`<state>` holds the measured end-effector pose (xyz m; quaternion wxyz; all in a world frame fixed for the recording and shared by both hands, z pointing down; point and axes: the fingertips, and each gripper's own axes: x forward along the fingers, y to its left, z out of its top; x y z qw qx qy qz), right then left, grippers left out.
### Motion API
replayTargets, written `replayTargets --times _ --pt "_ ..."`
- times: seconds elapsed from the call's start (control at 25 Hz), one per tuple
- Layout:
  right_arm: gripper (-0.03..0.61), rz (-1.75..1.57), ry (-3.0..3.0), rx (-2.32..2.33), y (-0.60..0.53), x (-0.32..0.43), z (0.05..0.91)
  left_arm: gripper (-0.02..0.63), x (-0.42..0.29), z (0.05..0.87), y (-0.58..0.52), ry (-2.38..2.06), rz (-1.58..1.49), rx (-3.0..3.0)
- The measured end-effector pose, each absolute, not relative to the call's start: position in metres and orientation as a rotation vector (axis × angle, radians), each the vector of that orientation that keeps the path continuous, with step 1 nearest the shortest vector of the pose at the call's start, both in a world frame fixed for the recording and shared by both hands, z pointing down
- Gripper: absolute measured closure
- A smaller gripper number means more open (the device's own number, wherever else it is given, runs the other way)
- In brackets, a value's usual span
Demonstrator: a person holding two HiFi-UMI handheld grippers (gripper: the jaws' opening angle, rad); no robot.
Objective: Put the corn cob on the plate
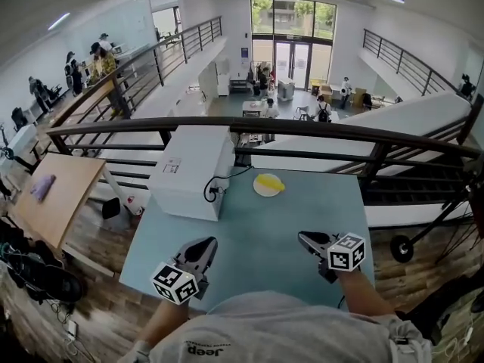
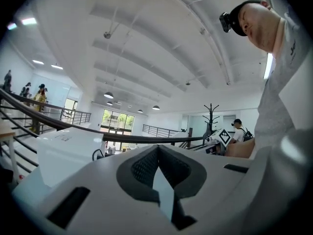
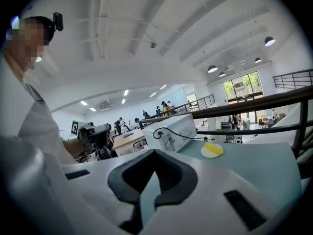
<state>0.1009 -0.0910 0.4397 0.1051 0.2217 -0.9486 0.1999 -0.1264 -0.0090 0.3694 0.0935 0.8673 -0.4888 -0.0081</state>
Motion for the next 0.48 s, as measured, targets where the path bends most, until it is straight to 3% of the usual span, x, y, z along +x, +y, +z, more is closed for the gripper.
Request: replayTargets --times 0.48 --pt "0.561 0.665 -2.830 0.888 -0.084 0.107 0.432 0.601 -0.128 0.364 -0.046 -1.229 -0.003 2.688"
